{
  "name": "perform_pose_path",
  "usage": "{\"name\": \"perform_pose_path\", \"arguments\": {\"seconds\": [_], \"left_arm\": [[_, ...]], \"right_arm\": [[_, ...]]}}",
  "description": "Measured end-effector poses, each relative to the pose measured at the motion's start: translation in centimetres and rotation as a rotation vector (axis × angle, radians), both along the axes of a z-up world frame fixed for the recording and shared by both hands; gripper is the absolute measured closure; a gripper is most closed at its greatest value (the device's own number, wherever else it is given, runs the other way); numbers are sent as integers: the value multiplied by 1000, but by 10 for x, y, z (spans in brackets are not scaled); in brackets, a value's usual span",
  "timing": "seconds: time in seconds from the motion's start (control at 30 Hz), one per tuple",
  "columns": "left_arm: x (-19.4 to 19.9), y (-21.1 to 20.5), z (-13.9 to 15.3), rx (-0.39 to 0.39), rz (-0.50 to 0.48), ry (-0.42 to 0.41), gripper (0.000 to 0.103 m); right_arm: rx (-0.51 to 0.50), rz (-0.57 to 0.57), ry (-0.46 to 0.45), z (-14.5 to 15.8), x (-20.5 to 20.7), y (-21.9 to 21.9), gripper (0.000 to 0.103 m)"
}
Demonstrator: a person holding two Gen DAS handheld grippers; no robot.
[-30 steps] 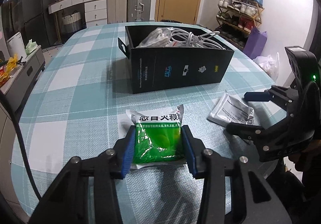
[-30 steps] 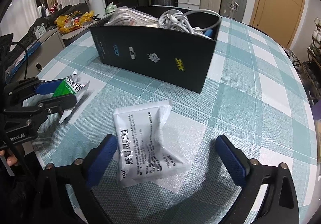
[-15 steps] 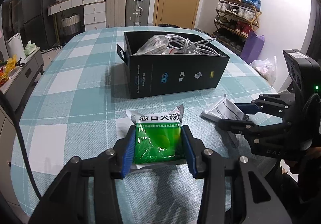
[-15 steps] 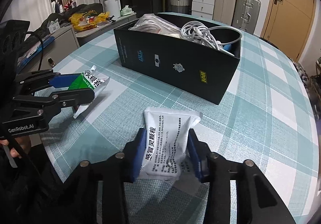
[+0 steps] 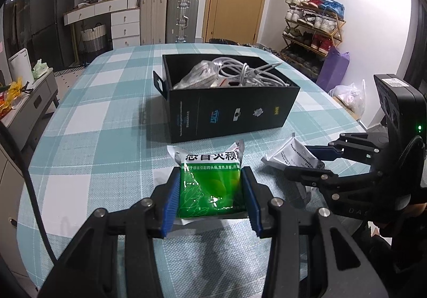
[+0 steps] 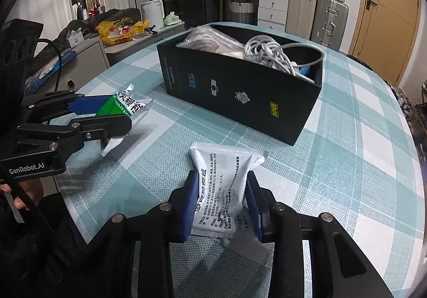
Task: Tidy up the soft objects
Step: 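Carry both packets over the black box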
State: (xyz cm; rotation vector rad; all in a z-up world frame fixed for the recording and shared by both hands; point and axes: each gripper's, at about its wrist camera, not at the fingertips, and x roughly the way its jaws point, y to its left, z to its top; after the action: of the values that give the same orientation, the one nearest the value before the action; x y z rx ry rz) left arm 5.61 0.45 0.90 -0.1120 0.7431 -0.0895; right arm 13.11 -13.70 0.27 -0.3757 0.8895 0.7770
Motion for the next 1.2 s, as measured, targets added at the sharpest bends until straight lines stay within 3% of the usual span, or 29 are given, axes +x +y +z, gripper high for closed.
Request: {"name": "perform_pose_path", "arguments": {"seconds": [0.73,1.03,1.2], "left_arm": [[-2,3,49,-7,32,-153,60],[3,3,71,4,31,-211,60],[10,2,87,2,27,-254,60]], "right_arm": [[259,-71,-72,54,1,-20,69],[406,-118,-101,89,8,-31,69],[427,-123,-136,108,10,-31,69]]}}
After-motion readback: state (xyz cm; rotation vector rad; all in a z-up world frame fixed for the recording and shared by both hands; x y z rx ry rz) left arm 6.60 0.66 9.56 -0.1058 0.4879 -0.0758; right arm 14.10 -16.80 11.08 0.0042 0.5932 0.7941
